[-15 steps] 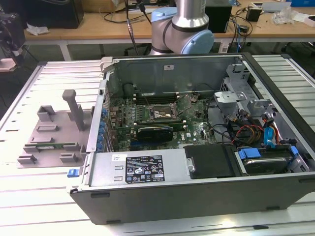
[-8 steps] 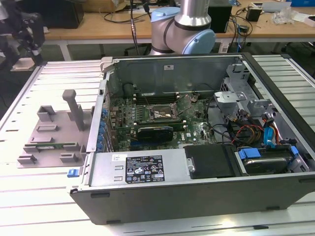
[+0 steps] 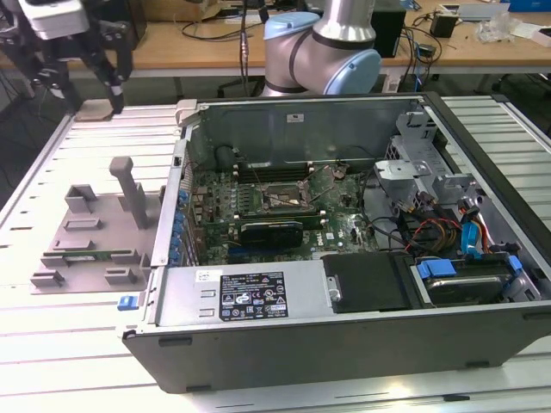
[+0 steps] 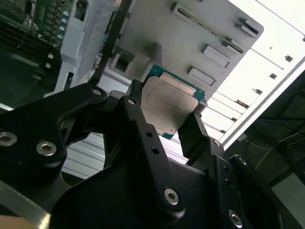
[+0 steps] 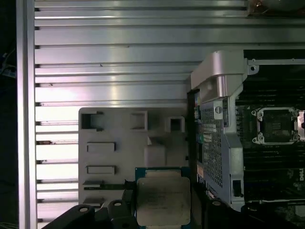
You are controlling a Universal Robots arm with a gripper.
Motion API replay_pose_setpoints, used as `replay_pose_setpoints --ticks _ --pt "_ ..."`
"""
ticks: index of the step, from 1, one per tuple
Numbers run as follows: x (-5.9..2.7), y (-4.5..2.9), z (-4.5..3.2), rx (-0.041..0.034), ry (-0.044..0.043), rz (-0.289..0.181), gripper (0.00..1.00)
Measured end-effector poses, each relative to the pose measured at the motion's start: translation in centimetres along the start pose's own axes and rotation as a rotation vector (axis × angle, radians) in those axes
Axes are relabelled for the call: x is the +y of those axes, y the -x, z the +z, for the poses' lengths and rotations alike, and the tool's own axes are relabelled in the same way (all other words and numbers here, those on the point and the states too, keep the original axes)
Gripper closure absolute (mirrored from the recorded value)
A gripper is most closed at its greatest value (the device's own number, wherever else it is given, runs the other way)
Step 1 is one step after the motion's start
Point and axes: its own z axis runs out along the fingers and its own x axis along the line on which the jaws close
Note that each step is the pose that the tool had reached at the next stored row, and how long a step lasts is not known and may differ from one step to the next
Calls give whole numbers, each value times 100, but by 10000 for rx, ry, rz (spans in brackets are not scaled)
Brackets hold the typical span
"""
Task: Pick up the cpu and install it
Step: 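Pick up the cpu and move it towards the insertion slot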
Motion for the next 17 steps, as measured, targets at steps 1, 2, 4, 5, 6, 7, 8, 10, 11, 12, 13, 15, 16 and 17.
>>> replay_pose_setpoints --ticks 1,2,4,5,6,7,8,10,11,12,13,15,16,17 --pt "2 105 4 -1 1 0 45" --pt "5 198 6 0 0 1 45" --pt "7 290 9 -1 1 -1 45" --pt "8 334 10 -2 1 0 45" --pt "10 396 11 0 0 1 45" --pt "12 489 15 -2 1 -1 45" --pt "13 561 17 -2 2 0 45" --pt "17 725 21 0 0 -1 45" --pt "20 820 24 -2 1 2 45" --pt "22 907 26 -1 1 -2 45" --pt "23 946 27 -1 0 0 45" --pt "27 1109 32 -1 1 0 45" --pt "28 1152 33 -1 1 1 45" --pt "29 1202 35 -1 1 1 45"
